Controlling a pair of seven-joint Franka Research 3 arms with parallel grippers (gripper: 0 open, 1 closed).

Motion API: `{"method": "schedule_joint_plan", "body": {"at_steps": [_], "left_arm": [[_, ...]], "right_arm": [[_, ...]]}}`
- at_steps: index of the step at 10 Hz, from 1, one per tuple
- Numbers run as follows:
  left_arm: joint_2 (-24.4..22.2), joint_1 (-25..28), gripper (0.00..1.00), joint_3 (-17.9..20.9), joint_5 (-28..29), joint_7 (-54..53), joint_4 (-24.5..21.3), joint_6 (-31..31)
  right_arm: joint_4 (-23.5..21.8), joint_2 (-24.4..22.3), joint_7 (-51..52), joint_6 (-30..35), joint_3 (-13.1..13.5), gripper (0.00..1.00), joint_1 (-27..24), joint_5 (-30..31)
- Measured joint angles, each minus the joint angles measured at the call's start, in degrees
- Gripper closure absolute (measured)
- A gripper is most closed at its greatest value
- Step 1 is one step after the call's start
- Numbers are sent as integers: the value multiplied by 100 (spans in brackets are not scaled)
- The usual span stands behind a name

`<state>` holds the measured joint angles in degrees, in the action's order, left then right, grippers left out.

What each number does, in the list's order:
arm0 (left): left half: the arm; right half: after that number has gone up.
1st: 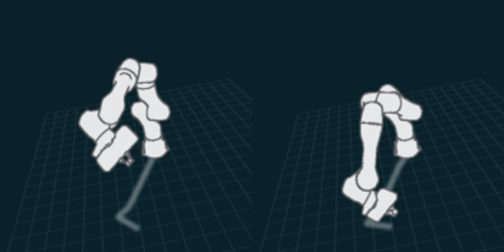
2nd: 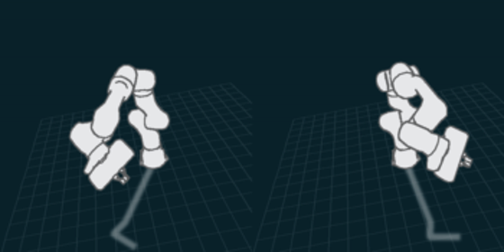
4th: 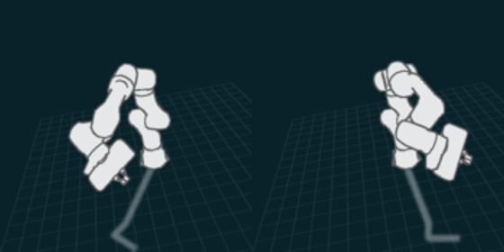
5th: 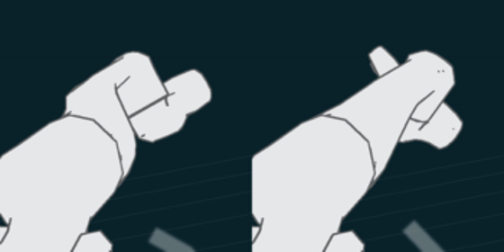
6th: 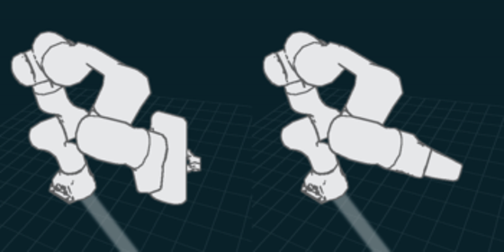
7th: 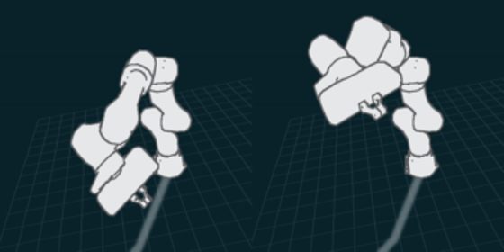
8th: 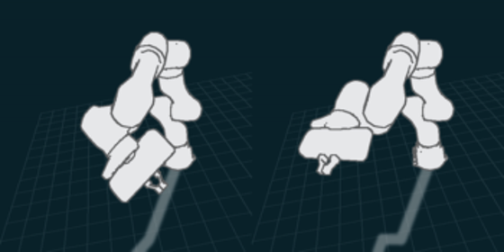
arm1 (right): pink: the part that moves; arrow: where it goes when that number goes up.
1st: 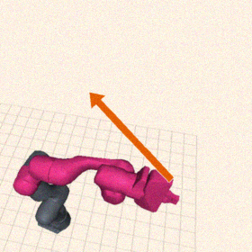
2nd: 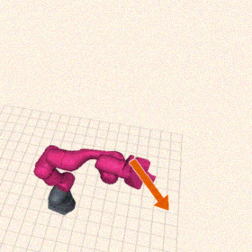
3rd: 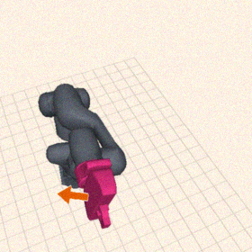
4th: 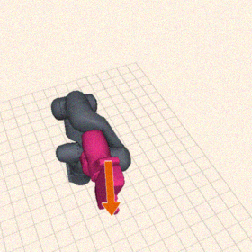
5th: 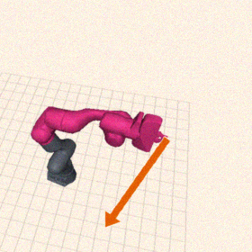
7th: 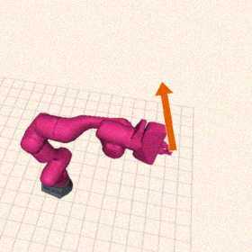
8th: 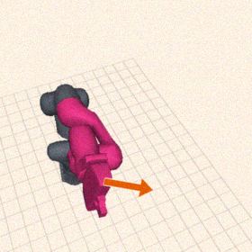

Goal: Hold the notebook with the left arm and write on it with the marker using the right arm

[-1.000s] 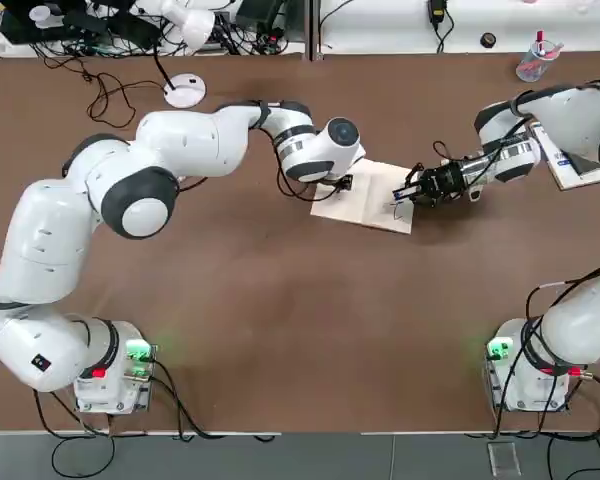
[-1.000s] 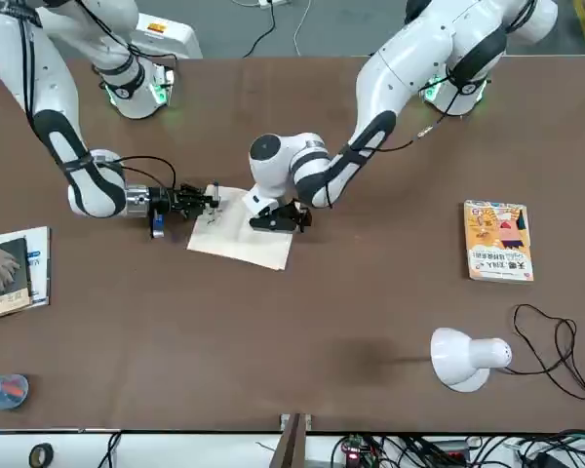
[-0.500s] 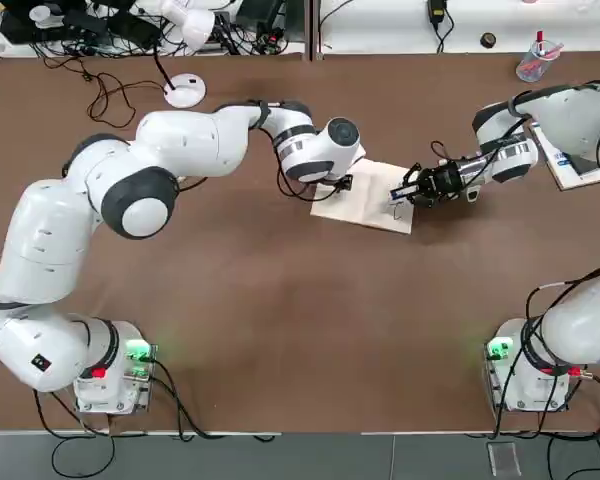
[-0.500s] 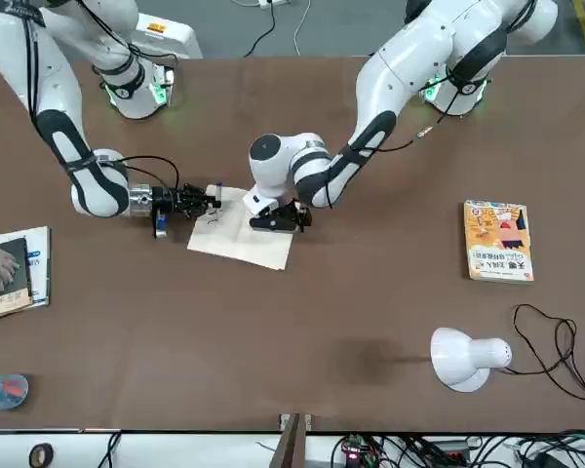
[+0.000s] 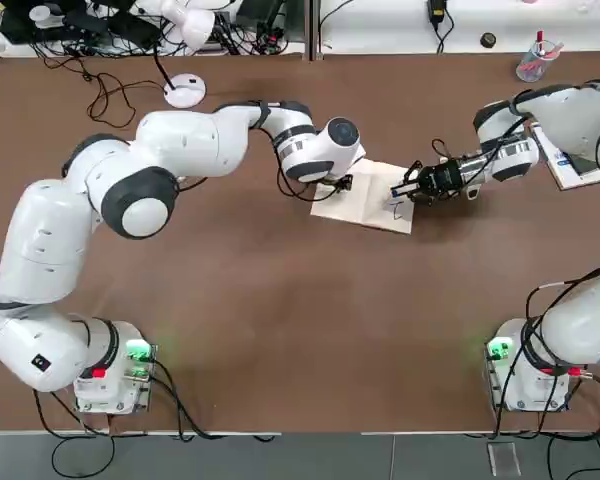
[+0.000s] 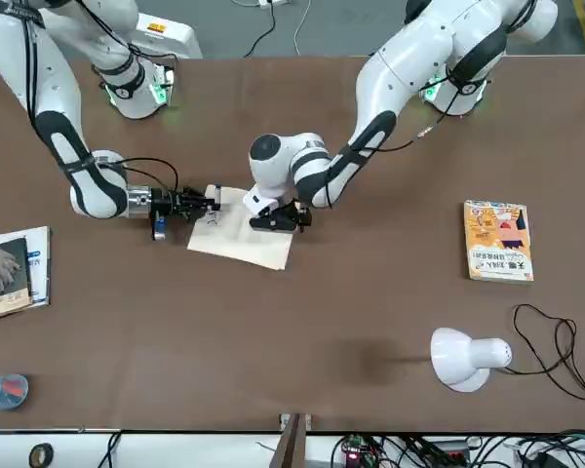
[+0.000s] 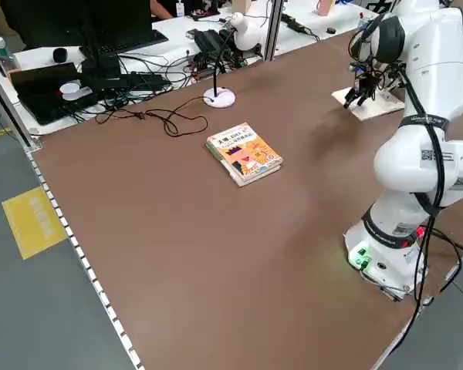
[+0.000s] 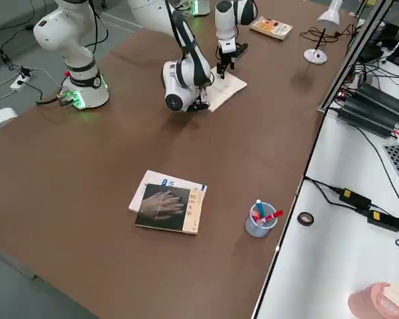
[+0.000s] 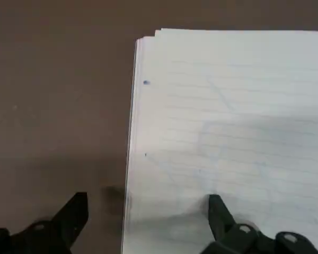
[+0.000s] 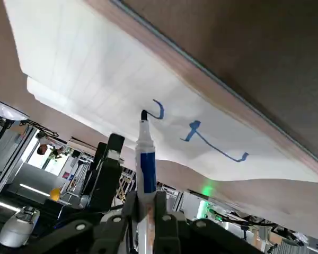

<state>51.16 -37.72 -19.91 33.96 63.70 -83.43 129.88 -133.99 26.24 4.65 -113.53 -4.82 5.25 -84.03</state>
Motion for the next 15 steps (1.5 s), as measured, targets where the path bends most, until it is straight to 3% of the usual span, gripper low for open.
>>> {"method": "schedule_joint_plan", "body": {"at_steps": [15], "left_arm": [[0,0,0,0,0,0,0,2]], "right_arm": [[195,102,263,-12,90,84,-265,263]]}}
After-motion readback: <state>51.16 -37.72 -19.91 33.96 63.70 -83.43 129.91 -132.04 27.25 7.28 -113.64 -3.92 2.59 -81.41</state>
